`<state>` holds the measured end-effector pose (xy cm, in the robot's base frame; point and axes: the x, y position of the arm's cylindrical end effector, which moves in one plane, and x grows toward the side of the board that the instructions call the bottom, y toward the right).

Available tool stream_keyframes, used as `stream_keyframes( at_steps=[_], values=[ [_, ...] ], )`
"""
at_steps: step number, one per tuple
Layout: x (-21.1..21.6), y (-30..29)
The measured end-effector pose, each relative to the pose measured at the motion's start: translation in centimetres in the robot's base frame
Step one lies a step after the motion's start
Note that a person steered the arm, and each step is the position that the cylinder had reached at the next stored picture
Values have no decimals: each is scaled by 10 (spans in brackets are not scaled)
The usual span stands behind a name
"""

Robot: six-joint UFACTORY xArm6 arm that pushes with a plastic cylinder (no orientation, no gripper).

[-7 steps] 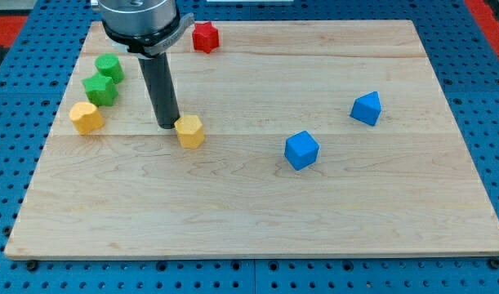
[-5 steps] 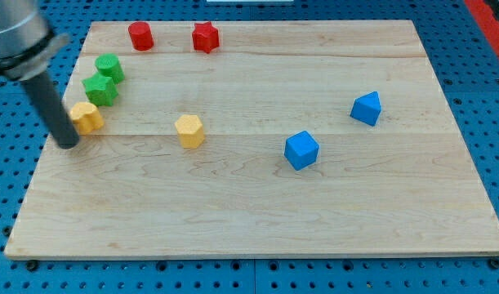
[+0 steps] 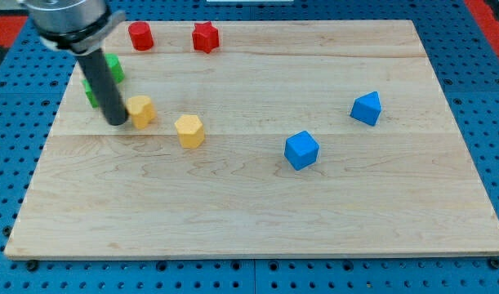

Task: Push the yellow heart parallel to the right of the green star

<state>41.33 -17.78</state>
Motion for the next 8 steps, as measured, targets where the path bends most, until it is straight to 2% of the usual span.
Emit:
stream_keyframes(
  at_steps=[1,2,3,6,7,8],
  values=[
    [-15,36],
    [-1,67],
    [-7,97],
    [-35,184],
    [-64,170],
    [-71,128]
  ],
)
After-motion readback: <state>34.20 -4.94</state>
